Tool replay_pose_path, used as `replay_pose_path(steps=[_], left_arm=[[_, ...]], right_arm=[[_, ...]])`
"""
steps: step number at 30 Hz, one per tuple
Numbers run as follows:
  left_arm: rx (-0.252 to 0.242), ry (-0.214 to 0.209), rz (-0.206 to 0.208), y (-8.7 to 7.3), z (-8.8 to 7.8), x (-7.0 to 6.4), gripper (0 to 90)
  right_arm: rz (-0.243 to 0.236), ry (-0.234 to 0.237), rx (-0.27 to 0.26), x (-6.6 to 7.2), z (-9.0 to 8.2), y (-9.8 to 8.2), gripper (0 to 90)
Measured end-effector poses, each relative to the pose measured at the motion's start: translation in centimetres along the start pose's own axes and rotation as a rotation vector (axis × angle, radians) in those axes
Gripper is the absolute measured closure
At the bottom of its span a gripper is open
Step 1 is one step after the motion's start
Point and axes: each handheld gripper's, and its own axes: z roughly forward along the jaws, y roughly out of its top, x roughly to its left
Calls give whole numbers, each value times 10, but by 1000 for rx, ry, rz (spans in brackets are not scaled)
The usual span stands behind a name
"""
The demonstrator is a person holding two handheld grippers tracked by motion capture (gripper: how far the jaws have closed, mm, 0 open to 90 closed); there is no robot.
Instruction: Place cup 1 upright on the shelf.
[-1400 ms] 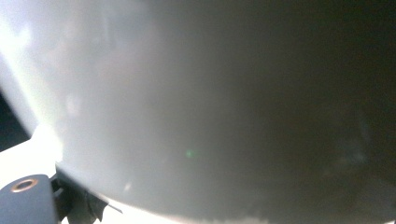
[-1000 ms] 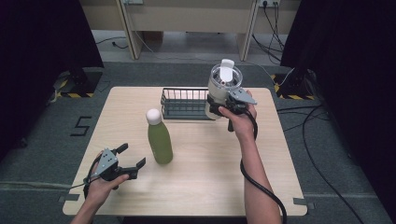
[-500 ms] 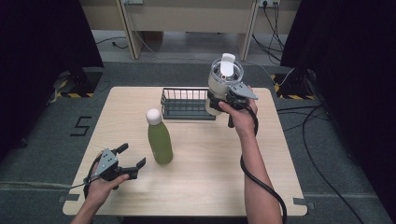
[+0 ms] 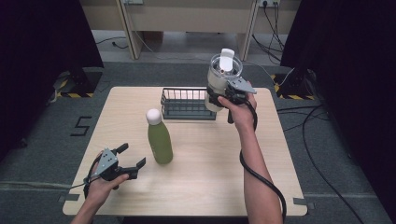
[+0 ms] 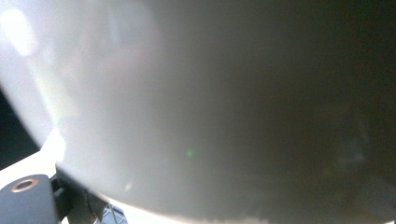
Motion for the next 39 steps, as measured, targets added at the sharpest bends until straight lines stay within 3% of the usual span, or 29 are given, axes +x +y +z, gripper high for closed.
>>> replay_pose_path(steps=[19, 39], left_arm=[[-2, 3, -5, 0, -1, 2, 64], [-2, 2, -8, -1, -1, 2, 64]], right_arm=[[1, -2, 3, 4, 21, 19, 99], [11, -1, 21, 7, 43, 22, 99]])
